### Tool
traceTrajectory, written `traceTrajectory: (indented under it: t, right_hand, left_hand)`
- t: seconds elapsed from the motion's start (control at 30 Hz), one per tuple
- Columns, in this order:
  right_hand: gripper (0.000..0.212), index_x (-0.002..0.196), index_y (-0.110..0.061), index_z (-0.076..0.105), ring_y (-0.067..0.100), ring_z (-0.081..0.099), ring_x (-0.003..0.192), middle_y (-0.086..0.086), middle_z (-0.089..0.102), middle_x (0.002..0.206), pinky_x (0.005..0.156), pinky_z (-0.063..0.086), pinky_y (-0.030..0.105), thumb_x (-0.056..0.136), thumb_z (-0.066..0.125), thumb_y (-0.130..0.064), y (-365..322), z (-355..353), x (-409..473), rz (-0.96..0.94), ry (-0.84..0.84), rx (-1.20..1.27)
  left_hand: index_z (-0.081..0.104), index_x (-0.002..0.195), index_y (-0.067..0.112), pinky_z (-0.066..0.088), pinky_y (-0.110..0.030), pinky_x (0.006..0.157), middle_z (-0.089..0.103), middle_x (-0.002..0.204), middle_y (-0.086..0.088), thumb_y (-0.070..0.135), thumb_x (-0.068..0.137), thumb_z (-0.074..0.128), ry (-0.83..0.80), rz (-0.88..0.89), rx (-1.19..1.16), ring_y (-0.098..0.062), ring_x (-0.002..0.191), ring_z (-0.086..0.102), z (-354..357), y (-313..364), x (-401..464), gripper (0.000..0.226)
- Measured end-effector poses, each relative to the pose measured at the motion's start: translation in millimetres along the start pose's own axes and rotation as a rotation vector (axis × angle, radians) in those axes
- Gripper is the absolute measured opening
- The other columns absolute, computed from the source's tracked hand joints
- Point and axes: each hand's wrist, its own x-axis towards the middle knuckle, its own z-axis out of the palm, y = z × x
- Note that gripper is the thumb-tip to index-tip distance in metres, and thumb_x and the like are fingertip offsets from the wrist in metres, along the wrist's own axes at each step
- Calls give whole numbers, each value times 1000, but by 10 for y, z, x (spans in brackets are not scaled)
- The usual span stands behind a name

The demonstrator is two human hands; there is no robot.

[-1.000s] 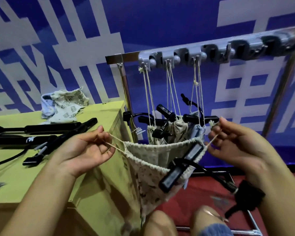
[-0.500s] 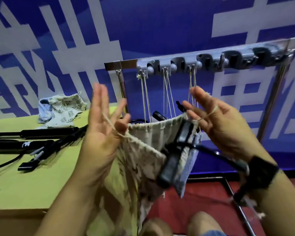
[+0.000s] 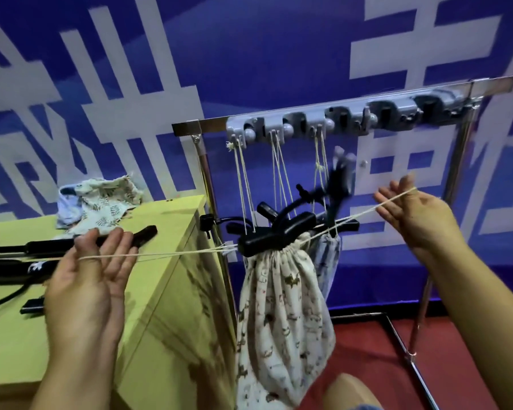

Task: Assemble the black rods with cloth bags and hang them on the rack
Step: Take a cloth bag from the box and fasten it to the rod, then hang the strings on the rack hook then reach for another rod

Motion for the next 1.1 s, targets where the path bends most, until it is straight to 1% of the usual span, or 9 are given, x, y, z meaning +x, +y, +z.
traceTrajectory:
  t: [0.13,0.27,0.47,0.6,0.7,0.77,0.83,0.97,1.1]
  right_hand:
    - [104,101,-9,59,5,70,85,6,67,103,64,54,15,26,74,-79,-133,74,86,-22,-129,-57]
    - [42,90,-8,63,6,68,61,1,71,70,57,54,17,90,48,-47,-625,539,99,-67,-348,-232]
    - [37,83,-11,64,12,68,65,1,70,68,69,56,26,98,39,-33,-1143,1135,17,-59,-707,-363]
    - [36,85,-8,61,8,67,59,1,69,64,63,57,24,99,38,-32,-1319,1163,125,41,-722,-289]
    - [32,80,-11,56,1,47,42,-5,53,54,46,48,15,99,37,-29,-1424,1098,261,224,-749,-240]
    - [28,79,-12,54,1,33,37,-8,42,52,41,37,11,98,38,-25,-1500,1002,404,327,-761,-225]
    - [24,78,-12,53,1,28,36,-8,38,49,38,30,11,95,36,-16,-1600,858,558,345,-694,-226]
    - [21,63,-7,57,4,22,35,-5,32,48,39,18,15,76,44,-16,-1722,519,812,332,-545,-240]
    - [29,60,-16,53,6,23,38,-5,27,47,41,20,18,88,54,-15,-1519,390,1070,229,-342,-494]
  left_hand:
    - [57,93,19,58,-25,77,69,106,-13,36,95,48,58,103,130,-14,89,71,476,178,-11,19]
    - [61,87,18,55,-18,58,71,63,0,22,95,51,-257,266,359,-12,62,70,1397,603,-142,13]
    - [65,76,11,52,-33,58,62,57,-5,26,88,61,-545,484,715,-15,53,55,2415,692,27,20]
    - [62,77,11,47,-29,57,57,68,-10,20,93,55,-634,216,574,-18,58,53,2684,577,170,20]
    - [61,73,8,49,-23,52,50,56,-6,18,99,43,-831,-286,314,-14,49,55,2835,477,224,33]
    - [58,70,11,56,-32,69,61,58,-3,19,100,38,-912,-551,190,-17,66,64,2907,365,305,37]
    - [57,81,13,53,-32,75,64,67,-2,19,100,37,-914,-596,227,-16,73,62,2965,255,423,28]
    - [52,78,11,37,-15,55,39,45,8,21,101,34,-969,-611,235,0,34,33,3014,78,548,32]
    - [55,72,10,31,-19,53,30,41,9,17,94,44,-943,-505,294,-2,31,22,3157,-130,519,25]
